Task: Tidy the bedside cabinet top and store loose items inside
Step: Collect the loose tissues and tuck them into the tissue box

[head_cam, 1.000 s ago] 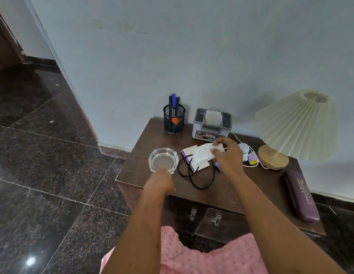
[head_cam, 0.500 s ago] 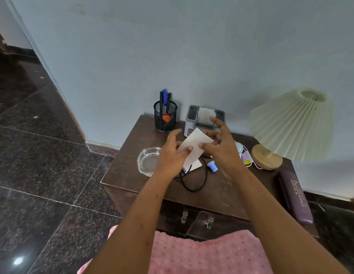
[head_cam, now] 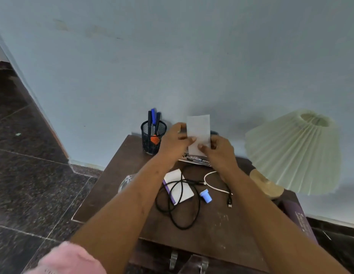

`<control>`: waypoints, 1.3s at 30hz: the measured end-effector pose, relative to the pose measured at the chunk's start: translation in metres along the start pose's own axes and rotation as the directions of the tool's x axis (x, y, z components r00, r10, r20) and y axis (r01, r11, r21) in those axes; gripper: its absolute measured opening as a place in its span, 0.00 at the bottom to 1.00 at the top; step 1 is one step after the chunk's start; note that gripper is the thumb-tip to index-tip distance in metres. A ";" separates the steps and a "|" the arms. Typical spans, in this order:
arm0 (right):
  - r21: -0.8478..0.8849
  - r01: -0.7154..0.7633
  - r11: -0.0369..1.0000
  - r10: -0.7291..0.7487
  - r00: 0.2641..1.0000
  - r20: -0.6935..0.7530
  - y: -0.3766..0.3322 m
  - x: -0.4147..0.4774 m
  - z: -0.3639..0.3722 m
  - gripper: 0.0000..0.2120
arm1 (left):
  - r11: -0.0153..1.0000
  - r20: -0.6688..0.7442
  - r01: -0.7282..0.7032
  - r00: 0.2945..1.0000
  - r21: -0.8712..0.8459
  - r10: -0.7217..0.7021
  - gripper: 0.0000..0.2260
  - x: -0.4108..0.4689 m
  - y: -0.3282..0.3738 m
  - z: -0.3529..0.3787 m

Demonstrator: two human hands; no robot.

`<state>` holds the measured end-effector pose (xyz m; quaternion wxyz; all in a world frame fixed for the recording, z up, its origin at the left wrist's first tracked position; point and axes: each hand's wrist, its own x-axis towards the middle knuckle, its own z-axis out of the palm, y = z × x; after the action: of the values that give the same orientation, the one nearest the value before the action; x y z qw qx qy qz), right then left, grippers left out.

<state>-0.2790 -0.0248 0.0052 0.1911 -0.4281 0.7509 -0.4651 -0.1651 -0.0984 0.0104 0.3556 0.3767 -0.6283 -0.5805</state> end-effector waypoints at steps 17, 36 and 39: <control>-0.601 0.151 0.785 -0.134 0.988 0.072 0.032 0.079 0.017 0.17 | 0.656 0.231 -0.346 0.938 0.671 0.259 0.15 0.093 -0.011 0.002; -0.575 0.251 0.778 -0.258 0.963 0.071 0.034 0.067 -0.003 0.09 | 0.340 0.347 -0.408 0.910 0.847 0.228 0.31 0.081 -0.005 0.015; -0.603 0.253 0.757 -0.266 0.961 0.069 0.032 0.067 -0.001 0.10 | 0.334 0.335 -0.466 0.862 0.819 0.380 0.27 0.080 -0.006 0.014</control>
<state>-0.3320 -0.0729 -0.0151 -0.0304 -0.5614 0.7954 -0.2265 -0.2142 -0.1634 0.0037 0.2202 0.3037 -0.9241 -0.0732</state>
